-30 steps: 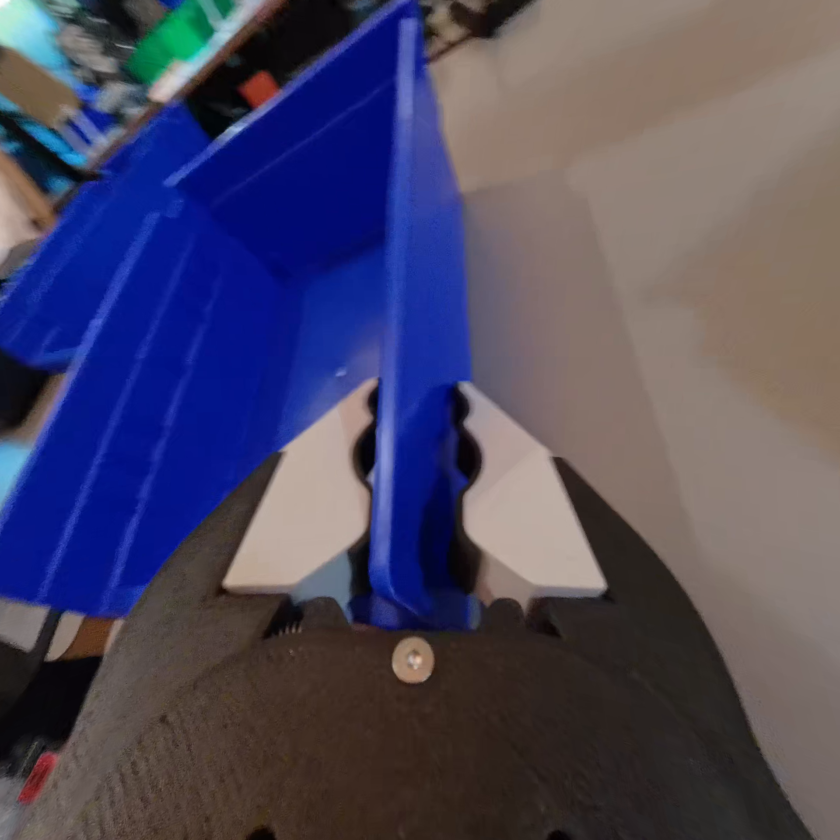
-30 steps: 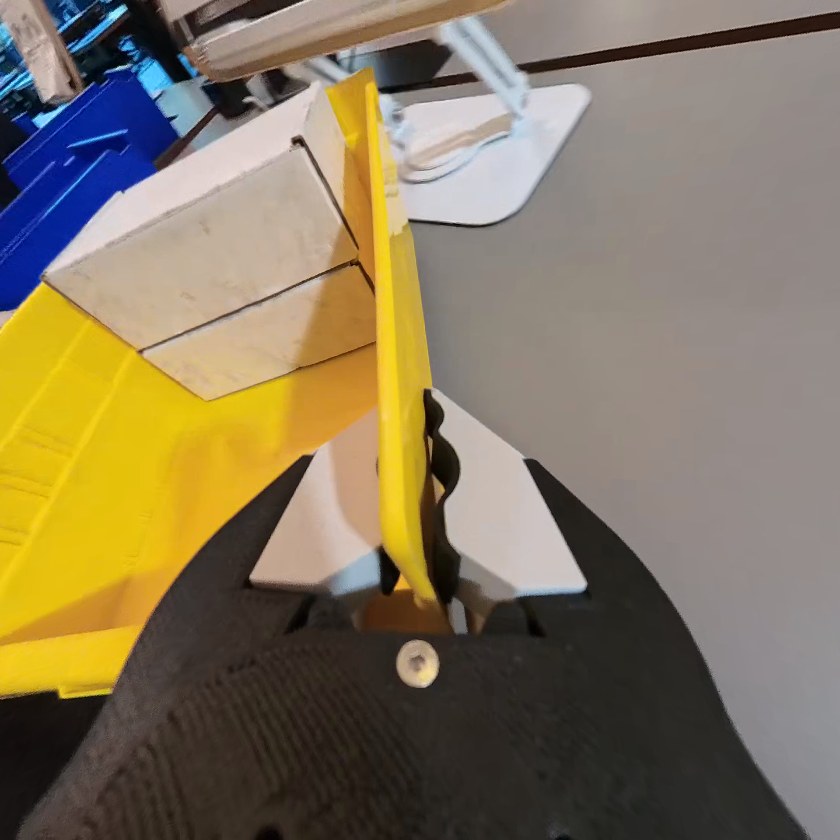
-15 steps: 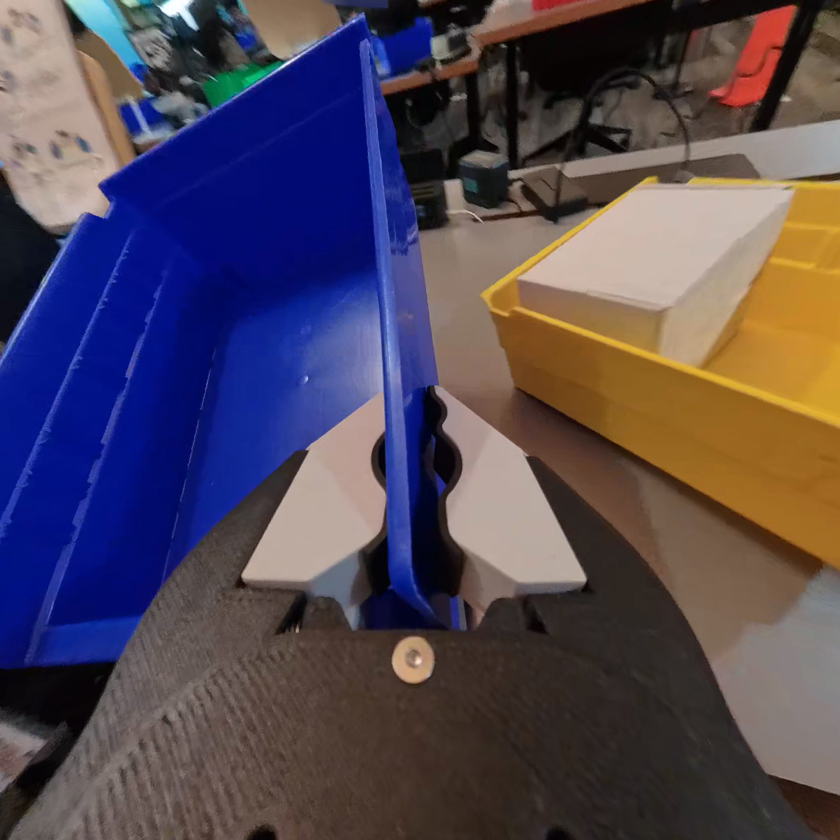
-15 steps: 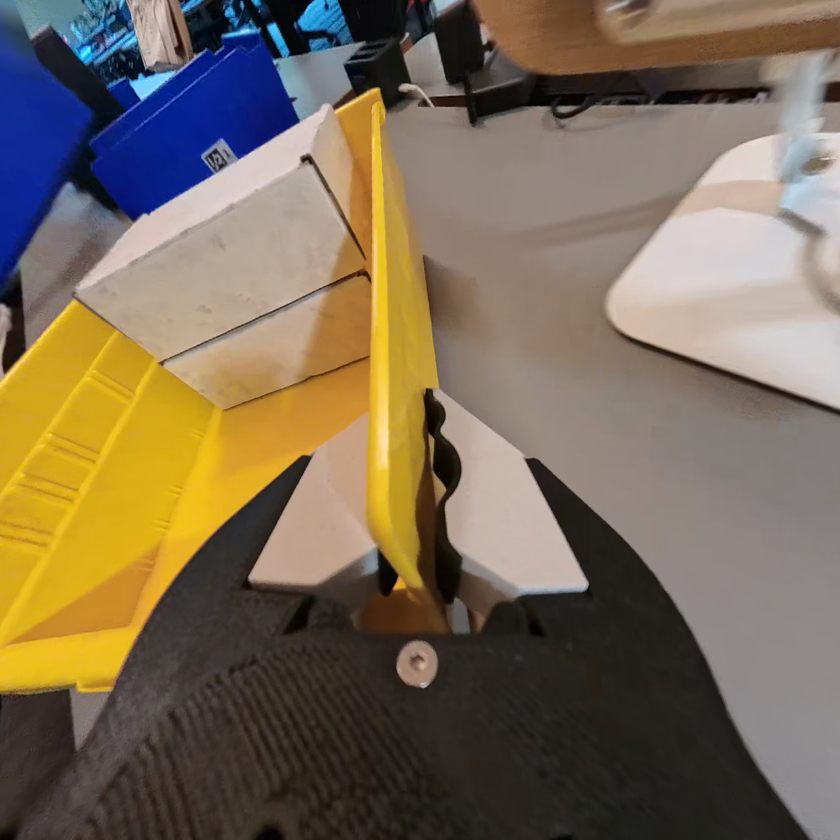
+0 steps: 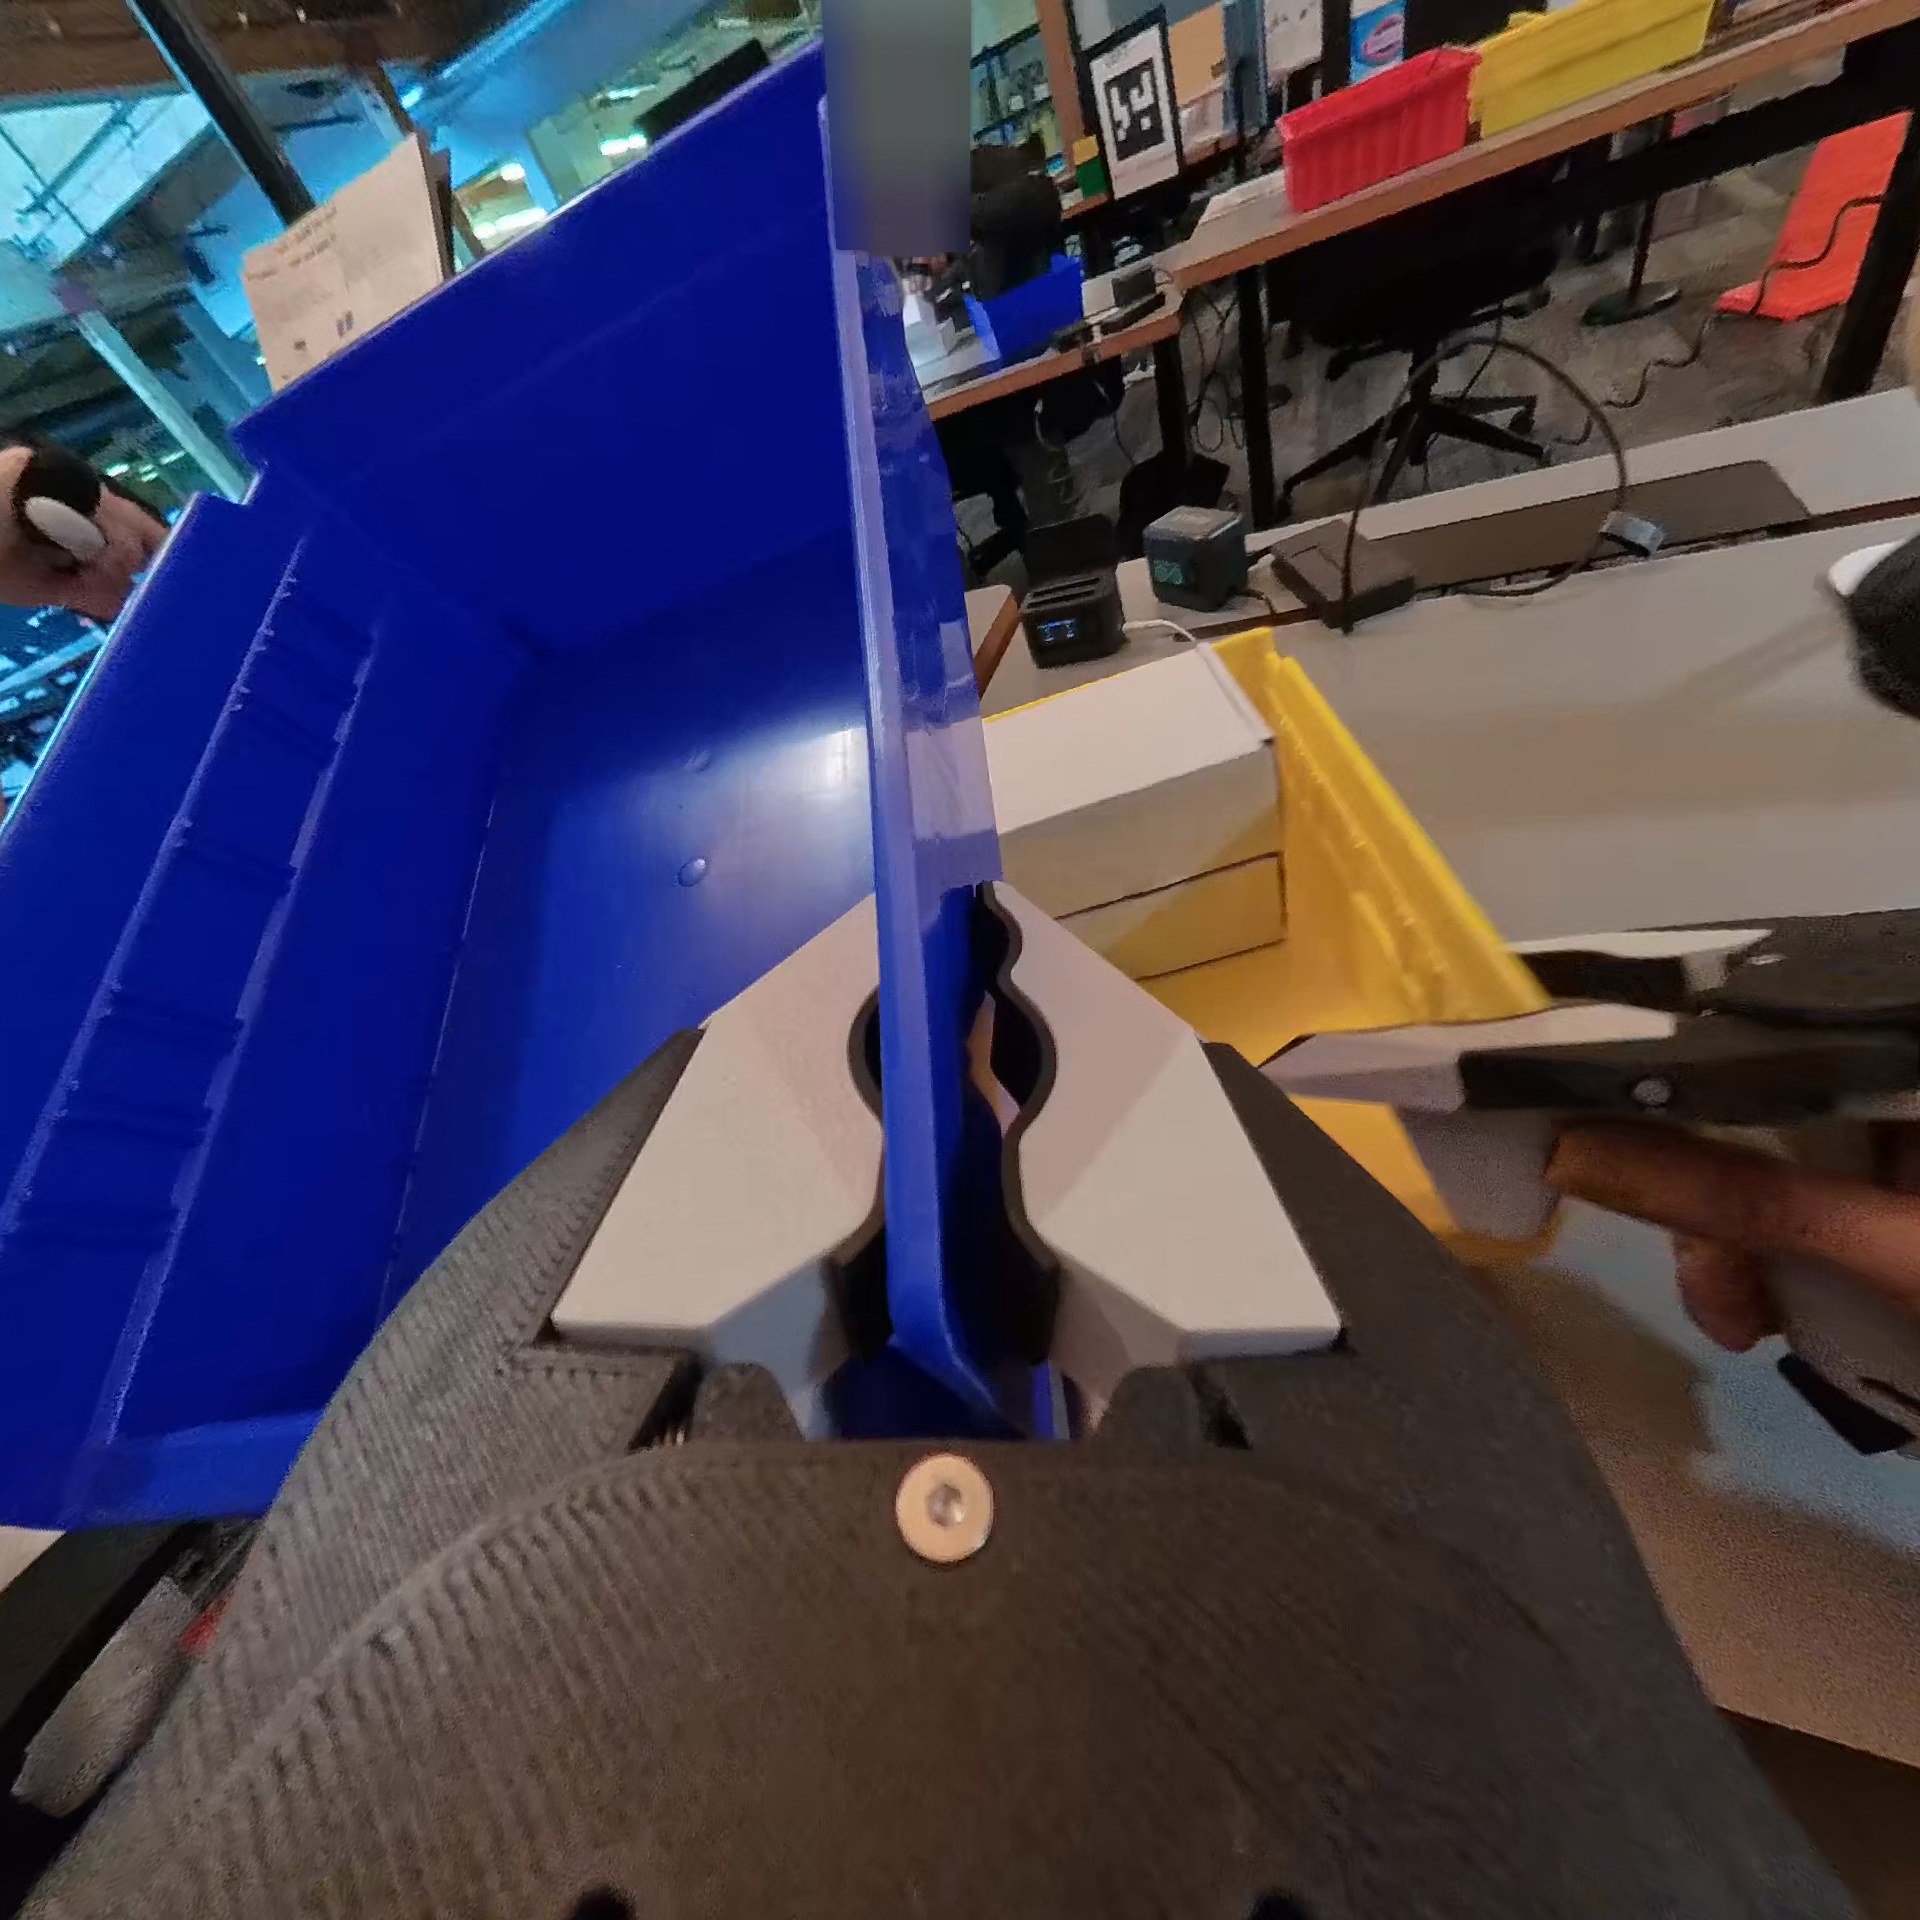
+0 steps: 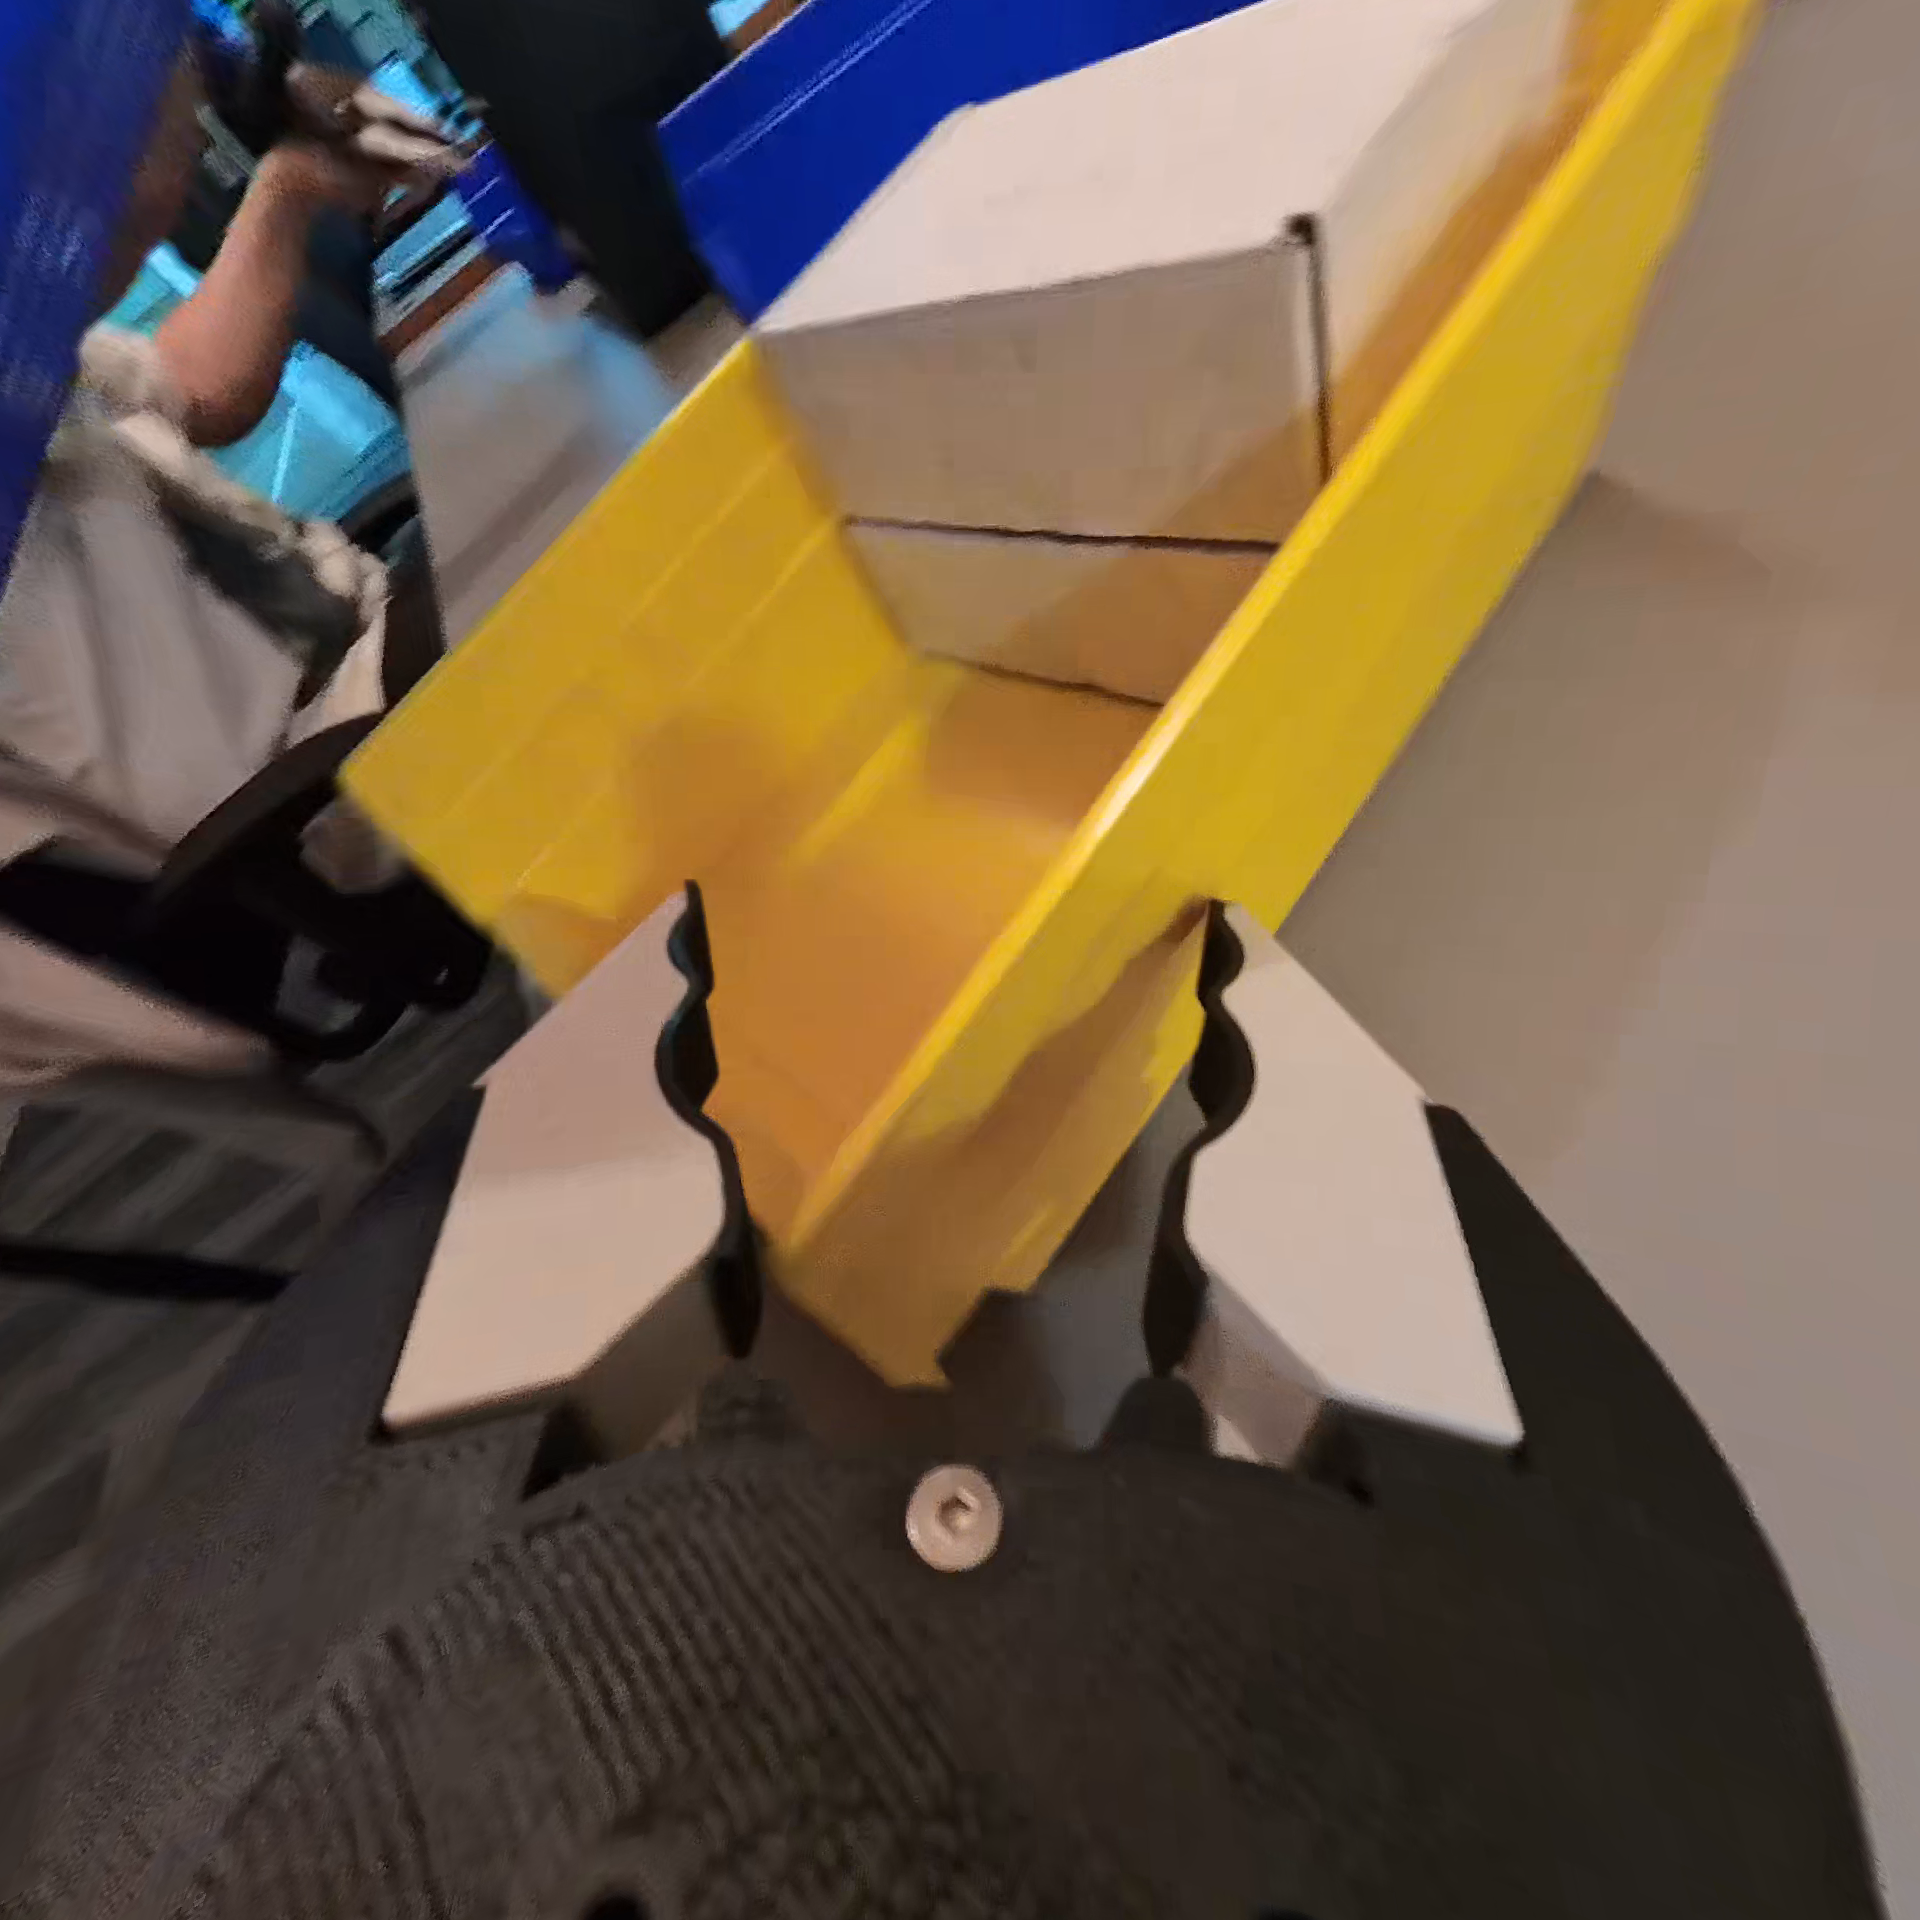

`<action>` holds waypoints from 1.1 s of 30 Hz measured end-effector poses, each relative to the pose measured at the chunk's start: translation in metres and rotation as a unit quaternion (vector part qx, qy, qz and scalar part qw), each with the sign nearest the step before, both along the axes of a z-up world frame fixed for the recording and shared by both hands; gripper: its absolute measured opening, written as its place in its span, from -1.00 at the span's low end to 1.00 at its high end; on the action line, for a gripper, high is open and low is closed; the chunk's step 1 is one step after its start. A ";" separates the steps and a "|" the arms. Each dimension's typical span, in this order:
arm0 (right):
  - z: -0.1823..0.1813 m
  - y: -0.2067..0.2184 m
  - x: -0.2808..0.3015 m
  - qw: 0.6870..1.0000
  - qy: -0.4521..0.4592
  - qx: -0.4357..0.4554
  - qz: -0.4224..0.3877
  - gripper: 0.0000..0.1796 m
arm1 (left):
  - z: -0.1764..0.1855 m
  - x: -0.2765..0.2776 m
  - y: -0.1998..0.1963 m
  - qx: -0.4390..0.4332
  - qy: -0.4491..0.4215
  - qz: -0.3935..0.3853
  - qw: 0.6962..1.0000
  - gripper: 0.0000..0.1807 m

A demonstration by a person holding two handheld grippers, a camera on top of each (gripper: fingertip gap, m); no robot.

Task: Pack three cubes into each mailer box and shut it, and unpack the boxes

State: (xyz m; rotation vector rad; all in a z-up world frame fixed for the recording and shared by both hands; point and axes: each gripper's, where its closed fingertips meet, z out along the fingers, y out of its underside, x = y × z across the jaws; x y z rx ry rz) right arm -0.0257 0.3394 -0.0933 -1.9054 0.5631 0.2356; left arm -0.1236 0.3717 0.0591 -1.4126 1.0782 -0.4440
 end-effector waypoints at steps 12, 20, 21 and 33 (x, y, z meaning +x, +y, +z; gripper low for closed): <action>0.029 -0.216 0.049 0.979 -0.200 -0.024 -0.021 0.06 | 0.014 0.000 -0.158 -0.002 0.034 -0.225 0.974 -0.96; 0.001 -0.481 0.122 0.932 -0.222 -0.097 -0.271 -0.07 | -0.007 -0.002 -0.330 -0.075 0.115 -0.487 0.862 -0.96; 0.008 -0.506 0.124 0.925 -0.217 -0.091 -0.298 -0.07 | -0.016 0.003 -0.350 -0.084 0.128 -0.508 0.848 -0.96; 0.054 -0.666 0.101 0.862 -0.198 0.032 -0.465 -0.04 | -0.130 0.098 -0.529 -0.031 0.238 -0.615 0.751 -0.95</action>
